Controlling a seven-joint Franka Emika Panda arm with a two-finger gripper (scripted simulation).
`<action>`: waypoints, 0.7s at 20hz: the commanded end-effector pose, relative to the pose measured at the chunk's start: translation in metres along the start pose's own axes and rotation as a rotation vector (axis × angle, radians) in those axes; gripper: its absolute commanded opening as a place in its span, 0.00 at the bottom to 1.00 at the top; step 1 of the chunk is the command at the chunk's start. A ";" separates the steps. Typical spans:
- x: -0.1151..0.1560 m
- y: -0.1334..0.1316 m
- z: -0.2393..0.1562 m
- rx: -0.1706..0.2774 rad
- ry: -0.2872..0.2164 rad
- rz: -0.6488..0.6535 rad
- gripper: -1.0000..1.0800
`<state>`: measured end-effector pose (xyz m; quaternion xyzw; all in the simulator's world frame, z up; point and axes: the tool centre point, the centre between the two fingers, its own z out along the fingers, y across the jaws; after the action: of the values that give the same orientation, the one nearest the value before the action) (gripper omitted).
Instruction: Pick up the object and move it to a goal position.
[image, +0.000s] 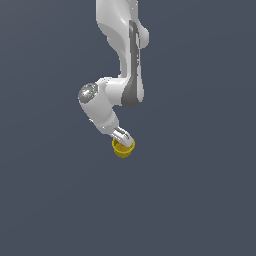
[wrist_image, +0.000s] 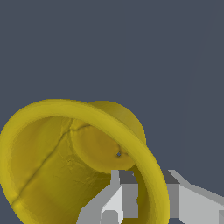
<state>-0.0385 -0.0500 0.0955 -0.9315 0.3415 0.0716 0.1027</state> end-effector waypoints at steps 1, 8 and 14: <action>-0.008 -0.003 -0.017 0.002 0.003 -0.001 0.00; -0.040 -0.010 -0.079 0.002 0.003 0.000 0.00; -0.069 -0.017 -0.135 0.001 0.004 0.000 0.00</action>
<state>-0.0679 -0.0292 0.2271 -0.9315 0.3417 0.0706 0.1025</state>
